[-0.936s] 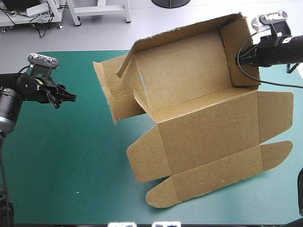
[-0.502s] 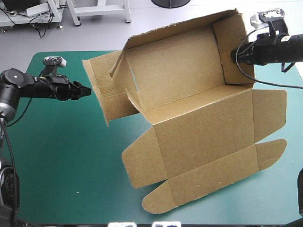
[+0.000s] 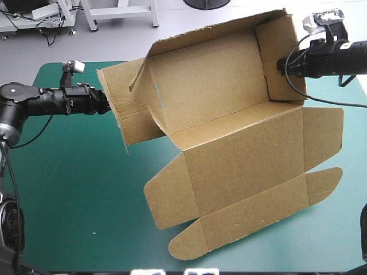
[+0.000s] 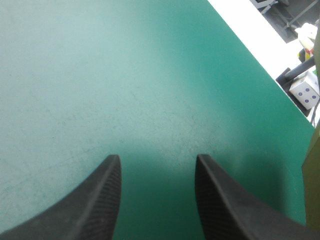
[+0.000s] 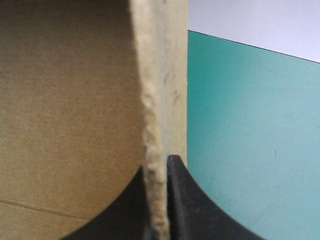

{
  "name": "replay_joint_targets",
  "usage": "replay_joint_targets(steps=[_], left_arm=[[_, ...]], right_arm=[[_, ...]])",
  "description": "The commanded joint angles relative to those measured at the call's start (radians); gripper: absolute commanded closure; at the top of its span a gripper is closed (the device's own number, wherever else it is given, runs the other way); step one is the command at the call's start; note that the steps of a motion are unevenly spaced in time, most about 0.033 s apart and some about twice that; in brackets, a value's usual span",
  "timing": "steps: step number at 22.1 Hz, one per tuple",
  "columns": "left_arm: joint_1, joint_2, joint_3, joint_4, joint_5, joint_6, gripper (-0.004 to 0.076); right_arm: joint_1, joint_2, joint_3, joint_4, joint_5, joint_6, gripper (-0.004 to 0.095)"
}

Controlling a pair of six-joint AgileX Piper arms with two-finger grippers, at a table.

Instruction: Fold the box

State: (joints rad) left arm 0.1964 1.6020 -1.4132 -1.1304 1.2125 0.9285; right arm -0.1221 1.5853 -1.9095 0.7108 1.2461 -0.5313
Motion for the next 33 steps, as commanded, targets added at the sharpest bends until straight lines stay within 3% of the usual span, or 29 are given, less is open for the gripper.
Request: replay_joint_targets(steps=[1,23,33], left_arm=[[-0.011,-0.037,-0.034,-0.113,0.085,0.002,0.0384],[-0.193,-0.037,-0.034,-0.208,0.086,0.018,0.0384],[-0.228,-0.037,-0.034,-0.299,0.086,0.046,0.037]], right_arm=[[-0.007,-0.039,-0.032,0.075,0.01,0.002,0.0928],[-0.002,0.115,-0.032,0.158,-0.178,-0.014,0.0928],[0.116,0.129,-0.032,0.035,-0.235,0.011,0.0926]])
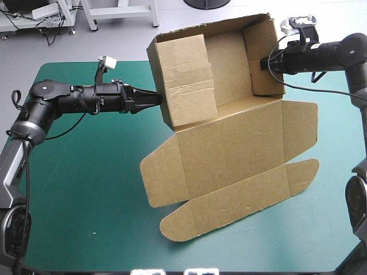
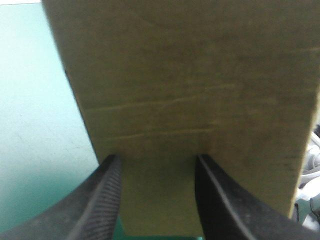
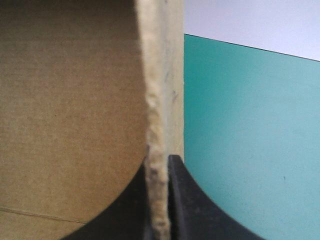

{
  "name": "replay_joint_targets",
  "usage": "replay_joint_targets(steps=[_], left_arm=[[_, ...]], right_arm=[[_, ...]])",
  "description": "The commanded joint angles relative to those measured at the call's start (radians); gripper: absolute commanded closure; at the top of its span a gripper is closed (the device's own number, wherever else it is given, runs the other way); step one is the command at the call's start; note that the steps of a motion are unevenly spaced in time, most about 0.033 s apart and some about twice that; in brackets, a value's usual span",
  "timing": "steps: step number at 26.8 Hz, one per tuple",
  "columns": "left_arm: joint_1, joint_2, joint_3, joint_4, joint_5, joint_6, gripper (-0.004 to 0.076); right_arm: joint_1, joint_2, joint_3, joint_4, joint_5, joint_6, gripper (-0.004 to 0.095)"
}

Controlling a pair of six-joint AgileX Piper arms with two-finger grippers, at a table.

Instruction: Fold the box

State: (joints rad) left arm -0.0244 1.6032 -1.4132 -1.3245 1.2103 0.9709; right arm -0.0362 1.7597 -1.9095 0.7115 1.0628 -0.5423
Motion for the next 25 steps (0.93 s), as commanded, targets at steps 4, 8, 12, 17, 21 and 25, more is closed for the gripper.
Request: replay_joint_targets(steps=[4,8,12,17,21,25], left_arm=[[-0.007,-0.038,-0.034,-0.147,0.088,0.001,0.0257],[-0.007,-0.038,-0.035,-0.143,0.087,0.001,0.0257],[-0.007,-0.038,-0.035,-0.126,0.057,0.001,0.0257],[-0.007,-0.038,-0.047,-0.109,0.045,0.001,0.0257],[-0.007,-0.038,-0.095,-0.047,0.022,-0.024,0.0258],[-0.007,-0.038,-0.152,0.035,-0.017,-0.077,0.0258]], right_arm=[[0.092,-0.045,-0.032,-0.093,-0.097,0.091,0.0926],[0.126,-0.045,-0.032,-0.137,-0.123,0.137,0.0926],[0.163,-0.045,-0.032,-0.197,-0.141,0.185,0.0926],[0.209,-0.028,-0.032,-0.292,-0.143,0.254,0.0926],[0.222,-0.013,-0.032,-0.297,-0.162,0.272,0.0926],[0.232,-0.003,-0.032,-0.297,-0.185,0.289,0.0926]])
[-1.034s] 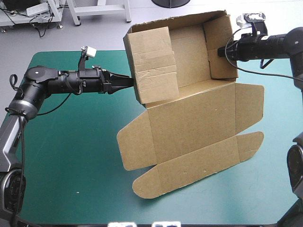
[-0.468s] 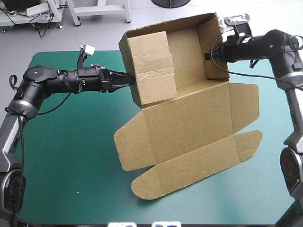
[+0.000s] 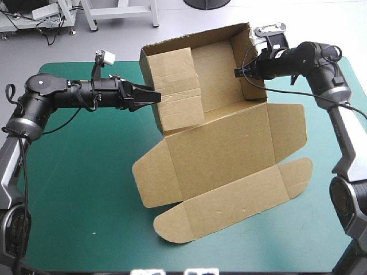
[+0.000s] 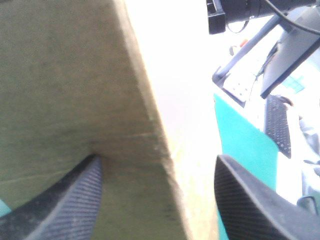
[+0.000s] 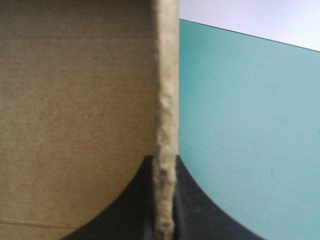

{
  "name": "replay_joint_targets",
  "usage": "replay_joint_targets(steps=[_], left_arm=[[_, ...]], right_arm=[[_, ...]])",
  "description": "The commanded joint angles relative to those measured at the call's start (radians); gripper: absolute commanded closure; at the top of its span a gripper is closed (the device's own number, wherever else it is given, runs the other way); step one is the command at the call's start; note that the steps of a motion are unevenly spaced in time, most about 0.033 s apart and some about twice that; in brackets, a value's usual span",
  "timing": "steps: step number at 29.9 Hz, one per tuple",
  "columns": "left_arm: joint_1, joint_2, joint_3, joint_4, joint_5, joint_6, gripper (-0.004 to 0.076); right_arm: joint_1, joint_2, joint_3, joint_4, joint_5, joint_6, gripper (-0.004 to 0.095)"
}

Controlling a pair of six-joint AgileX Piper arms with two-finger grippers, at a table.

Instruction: Fold the box

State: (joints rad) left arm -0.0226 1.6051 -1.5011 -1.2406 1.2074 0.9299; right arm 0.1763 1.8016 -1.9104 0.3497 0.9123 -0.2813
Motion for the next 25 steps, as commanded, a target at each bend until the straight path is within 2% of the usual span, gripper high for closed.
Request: replay_joint_targets(steps=[1,9,17,22,25], left_arm=[[-0.009,-0.04,-0.075,-0.028,-0.027,-0.049,0.0258],[-0.013,-0.04,-0.089,0.101,-0.143,-0.158,0.0258],[-0.058,-0.04,-0.089,0.193,-0.294,-0.255,0.0258],[-0.136,-0.04,-0.089,0.499,-0.403,-0.429,0.0258],[-0.166,-0.04,-0.089,0.653,-0.419,-0.54,0.0258]], right_arm=[[0.02,-0.045,-0.031,0.066,-0.037,0.028,0.0926],[0.049,-0.045,-0.031,0.154,-0.079,0.019,0.0926],[0.06,-0.04,-0.031,0.262,-0.072,-0.029,0.0927],[0.06,-0.04,-0.031,0.347,-0.04,-0.088,0.0926],[0.06,-0.04,-0.031,0.383,-0.026,-0.108,0.0926]])
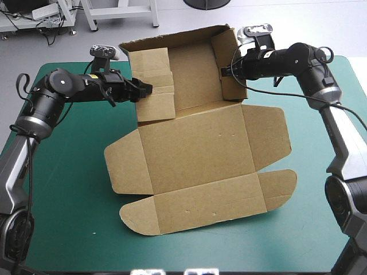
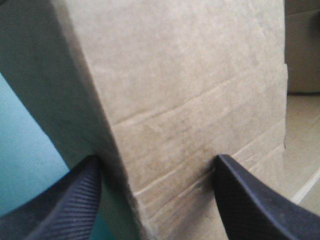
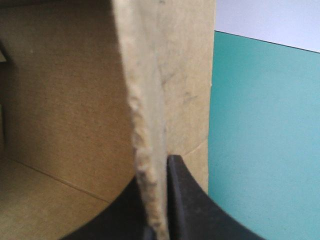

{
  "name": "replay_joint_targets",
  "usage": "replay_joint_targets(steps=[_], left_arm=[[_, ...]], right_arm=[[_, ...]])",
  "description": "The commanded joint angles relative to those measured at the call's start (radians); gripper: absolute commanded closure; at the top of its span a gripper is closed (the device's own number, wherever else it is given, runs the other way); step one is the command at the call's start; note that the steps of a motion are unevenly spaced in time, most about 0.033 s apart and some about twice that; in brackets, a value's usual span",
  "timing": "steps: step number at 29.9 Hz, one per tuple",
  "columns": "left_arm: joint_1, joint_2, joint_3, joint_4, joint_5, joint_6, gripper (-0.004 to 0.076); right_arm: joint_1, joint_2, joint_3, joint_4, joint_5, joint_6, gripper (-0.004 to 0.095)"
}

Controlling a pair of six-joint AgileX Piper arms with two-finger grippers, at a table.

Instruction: Fold the box

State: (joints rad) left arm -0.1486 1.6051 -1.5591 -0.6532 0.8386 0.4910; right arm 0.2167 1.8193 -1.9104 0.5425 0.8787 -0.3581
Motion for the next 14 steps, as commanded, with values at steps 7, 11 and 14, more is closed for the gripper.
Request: replay_joint_targets(steps=[7,11,14], left_arm=[[-0.044,-0.044,-0.031,0.186,-0.064,-0.219,0.0259],[-0.044,-0.058,-0.031,0.262,-0.071,-0.268,0.0259],[-0.042,-0.071,-0.031,0.317,-0.087,-0.304,0.0259]], right_arm=[[0.02,-0.058,-0.031,0.231,0.042,-0.07,0.0927],[0.018,-0.058,-0.031,0.234,0.045,-0.07,0.0926],[0.018,-0.058,-0.033,0.236,0.045,-0.07,0.0926]])
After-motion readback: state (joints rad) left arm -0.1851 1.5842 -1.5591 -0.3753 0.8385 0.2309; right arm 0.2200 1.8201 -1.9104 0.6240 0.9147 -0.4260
